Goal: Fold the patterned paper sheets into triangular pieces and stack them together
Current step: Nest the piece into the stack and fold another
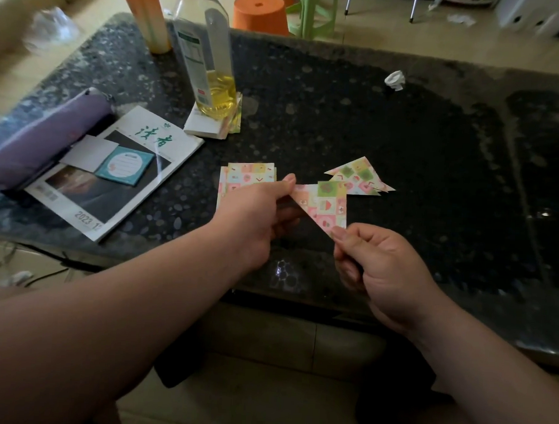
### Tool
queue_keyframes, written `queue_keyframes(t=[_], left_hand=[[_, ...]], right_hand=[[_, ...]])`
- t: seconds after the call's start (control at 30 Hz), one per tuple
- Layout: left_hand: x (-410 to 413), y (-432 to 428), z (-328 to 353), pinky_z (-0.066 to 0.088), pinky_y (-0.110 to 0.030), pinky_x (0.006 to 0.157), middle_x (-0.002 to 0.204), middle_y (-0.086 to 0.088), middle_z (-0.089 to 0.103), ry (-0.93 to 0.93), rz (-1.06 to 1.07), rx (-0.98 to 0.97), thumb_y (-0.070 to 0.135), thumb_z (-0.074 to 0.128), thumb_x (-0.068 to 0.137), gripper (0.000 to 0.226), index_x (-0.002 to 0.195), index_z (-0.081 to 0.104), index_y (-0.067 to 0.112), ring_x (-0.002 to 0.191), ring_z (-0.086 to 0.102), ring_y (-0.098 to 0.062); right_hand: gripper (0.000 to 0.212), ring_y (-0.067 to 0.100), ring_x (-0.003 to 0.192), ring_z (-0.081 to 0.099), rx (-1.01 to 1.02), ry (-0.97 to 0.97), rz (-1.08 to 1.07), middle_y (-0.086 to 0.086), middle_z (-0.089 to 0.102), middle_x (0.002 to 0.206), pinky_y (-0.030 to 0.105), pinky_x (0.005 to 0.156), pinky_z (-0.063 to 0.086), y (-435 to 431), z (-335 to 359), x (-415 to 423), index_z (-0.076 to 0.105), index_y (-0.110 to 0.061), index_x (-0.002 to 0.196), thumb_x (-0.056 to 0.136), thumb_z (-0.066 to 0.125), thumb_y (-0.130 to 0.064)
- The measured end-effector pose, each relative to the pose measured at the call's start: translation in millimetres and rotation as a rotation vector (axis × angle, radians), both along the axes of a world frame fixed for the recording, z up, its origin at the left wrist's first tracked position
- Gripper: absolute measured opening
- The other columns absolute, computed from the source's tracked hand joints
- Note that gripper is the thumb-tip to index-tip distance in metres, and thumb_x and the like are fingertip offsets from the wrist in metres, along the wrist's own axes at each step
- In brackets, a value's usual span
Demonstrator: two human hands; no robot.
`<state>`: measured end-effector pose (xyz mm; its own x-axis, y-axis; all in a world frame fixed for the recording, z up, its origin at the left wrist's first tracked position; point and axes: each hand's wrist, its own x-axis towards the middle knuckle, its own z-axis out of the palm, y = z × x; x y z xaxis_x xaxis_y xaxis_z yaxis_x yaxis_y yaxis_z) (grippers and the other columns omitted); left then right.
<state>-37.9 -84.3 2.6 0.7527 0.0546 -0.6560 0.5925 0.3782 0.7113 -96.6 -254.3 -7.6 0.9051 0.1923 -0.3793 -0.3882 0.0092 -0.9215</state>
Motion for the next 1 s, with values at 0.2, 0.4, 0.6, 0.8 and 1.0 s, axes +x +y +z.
queue_keyframes(t=[0.2,0.4,0.6,0.8,1.0], left_hand=[[2.7,2.0,5.3,0.058,-0.037,0.073,0.088,-0.003,0.08,-0.033,0.035,0.007,0.021,0.068,0.096,0.028,0.122,0.061,0.013,0.084,0.078,-0.021],[8.4,10.4,19.6,0.05,-0.035,0.069,0.098,-0.002,0.08,-0.075,-0.109,0.039,0.045,0.052,0.104,0.033,0.109,0.069,0.017,0.082,0.077,-0.019],[-10.5,1.8,33.3,0.058,-0.031,0.069,0.099,-0.007,0.079,-0.234,-0.425,0.178,0.017,0.065,0.099,0.017,0.112,0.073,0.009,0.085,0.076,-0.019],[-20.4,6.1,44.2,0.058,-0.031,0.07,0.091,-0.009,0.079,-0.335,-0.325,0.236,0.004,0.071,0.092,0.012,0.104,0.073,0.006,0.083,0.077,-0.022],[-29.1,5.0,59.9,0.064,-0.042,0.077,0.087,0.0,0.079,-0.401,-0.463,0.448,0.01,0.076,0.089,0.019,0.103,0.07,0.021,0.085,0.077,-0.018]], right_hand=[[0.04,0.013,0.046,0.034,0.001,-0.008,0.021,0.004,0.042,0.05,0.023,0.045,0.03,0.4,6.5,3.0,0.061,-0.014,0.066,0.103,0.053,-0.026],[0.039,0.014,0.046,0.031,0.072,0.031,-0.031,0.005,0.04,0.053,0.026,0.047,0.026,2.5,4.3,3.9,0.058,-0.013,0.07,0.105,0.051,-0.026],[0.036,0.014,0.047,0.038,-0.012,-0.077,-0.165,0.003,0.048,0.054,0.025,0.045,0.029,16.8,11.1,1.2,0.061,-0.013,0.074,0.104,0.057,-0.034],[0.028,0.013,0.054,0.056,-0.199,-0.124,-0.14,0.003,0.066,0.066,0.021,0.047,0.043,18.9,36.1,-12.6,0.07,-0.012,0.091,0.102,0.061,-0.036],[0.049,0.002,0.086,0.068,-0.618,-0.42,-0.23,-0.014,0.063,0.104,0.012,0.059,0.051,-3.8,73.8,-9.9,0.049,-0.042,0.132,0.092,0.076,-0.031]])
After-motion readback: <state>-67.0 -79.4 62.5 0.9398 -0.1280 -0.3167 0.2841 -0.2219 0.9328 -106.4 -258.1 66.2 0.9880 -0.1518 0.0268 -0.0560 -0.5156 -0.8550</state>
